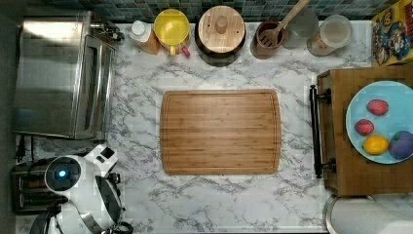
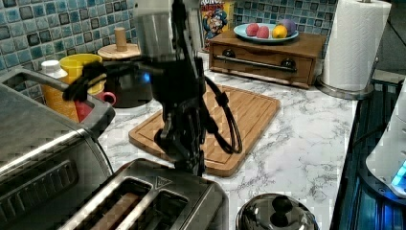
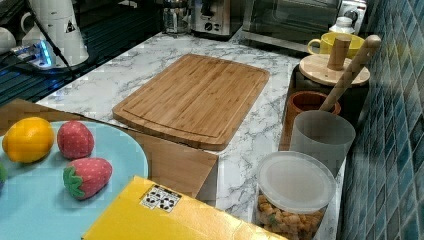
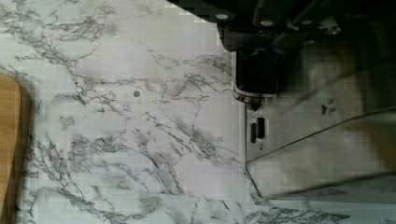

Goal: Turn on the toaster.

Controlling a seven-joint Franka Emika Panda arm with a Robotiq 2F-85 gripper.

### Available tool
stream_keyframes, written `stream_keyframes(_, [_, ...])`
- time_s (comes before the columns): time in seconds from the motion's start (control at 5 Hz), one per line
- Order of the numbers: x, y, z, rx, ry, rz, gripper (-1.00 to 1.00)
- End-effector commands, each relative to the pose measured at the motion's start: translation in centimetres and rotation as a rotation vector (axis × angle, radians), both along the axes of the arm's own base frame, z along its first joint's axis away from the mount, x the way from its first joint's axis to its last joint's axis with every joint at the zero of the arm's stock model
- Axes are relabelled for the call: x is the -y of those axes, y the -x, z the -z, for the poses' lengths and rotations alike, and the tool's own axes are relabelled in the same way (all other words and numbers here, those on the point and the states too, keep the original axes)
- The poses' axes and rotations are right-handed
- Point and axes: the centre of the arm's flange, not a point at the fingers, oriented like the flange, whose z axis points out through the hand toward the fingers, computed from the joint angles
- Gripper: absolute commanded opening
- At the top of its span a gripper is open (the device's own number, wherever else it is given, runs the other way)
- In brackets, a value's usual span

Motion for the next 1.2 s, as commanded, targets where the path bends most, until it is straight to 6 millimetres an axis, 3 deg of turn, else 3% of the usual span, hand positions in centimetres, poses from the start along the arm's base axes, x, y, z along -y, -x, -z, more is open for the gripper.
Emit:
stream_keyframes(0.2, [4.29, 4.77, 11.0, -0.151, 0.118, 0.077, -1.0])
stream_keyframes(1.2, [5.01, 5.26, 10.47, -0.144, 0.144, 0.032, -1.0])
